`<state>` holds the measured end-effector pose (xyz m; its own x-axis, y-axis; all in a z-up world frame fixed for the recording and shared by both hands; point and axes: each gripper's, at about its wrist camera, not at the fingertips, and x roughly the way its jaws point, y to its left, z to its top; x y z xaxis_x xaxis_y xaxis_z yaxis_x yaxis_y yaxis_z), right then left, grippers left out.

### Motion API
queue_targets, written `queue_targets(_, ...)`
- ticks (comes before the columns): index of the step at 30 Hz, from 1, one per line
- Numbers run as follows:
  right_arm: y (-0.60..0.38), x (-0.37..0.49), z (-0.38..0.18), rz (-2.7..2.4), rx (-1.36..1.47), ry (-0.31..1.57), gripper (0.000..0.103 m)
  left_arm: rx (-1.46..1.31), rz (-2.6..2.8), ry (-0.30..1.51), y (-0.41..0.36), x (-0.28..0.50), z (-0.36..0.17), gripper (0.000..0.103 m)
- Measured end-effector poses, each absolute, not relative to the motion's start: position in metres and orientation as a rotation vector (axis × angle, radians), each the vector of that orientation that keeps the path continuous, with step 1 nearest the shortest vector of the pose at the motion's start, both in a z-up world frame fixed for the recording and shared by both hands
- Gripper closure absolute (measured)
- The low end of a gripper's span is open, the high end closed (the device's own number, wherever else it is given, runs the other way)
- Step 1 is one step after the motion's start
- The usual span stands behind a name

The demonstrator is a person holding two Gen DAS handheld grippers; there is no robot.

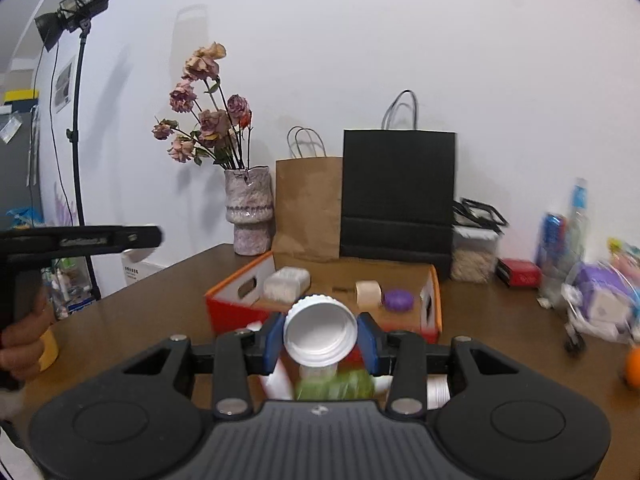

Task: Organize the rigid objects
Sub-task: 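Carry the white cap with the left tool while the right tool carries its white cap over the box, then open the left tool to drop its white cap while the right tool releases its cap into the box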

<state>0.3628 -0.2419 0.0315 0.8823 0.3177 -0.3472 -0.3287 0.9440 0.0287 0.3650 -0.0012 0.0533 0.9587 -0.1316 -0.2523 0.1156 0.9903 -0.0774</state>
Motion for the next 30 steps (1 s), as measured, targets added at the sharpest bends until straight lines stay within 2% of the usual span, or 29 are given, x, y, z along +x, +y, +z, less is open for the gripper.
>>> queue_targets(6,-0.255,0.525,0.032,0.362,0.035,0.570,0.064,0.009,-0.140,0.449,-0.011,0.498,0.044,0.063)
queue_targets(13,-0.237,0.653,-0.022,0.333,0.049,0.824,0.064,0.051,-0.117,0.696,-0.011,0.596,-0.011,0.063)
queue_targets(18,-0.207,0.684,-0.055,0.337,0.000,0.903,0.064,0.067,-0.106,0.771,-0.007,0.628,-0.033,0.062)
queue_targets(24,-0.186,0.704,-0.068,0.338,0.001,0.931,0.063,0.063,-0.088,0.815,-0.004,0.641,-0.041,0.061)
queue_targets(26,-0.186,0.704,-0.068,0.344,0.019,0.932,0.058,0.058,-0.091,0.816,-0.005,0.642,-0.040,0.054)
queue_targets(28,-0.186,0.701,-0.065,0.353,0.026,0.917,0.045,0.056,-0.095,0.814,-0.006,0.640,-0.039,0.048)
queue_targets(30,-0.189,0.697,-0.059,0.350,0.021,0.898,0.043,0.054,-0.088,0.806,-0.006,0.637,-0.035,0.046)
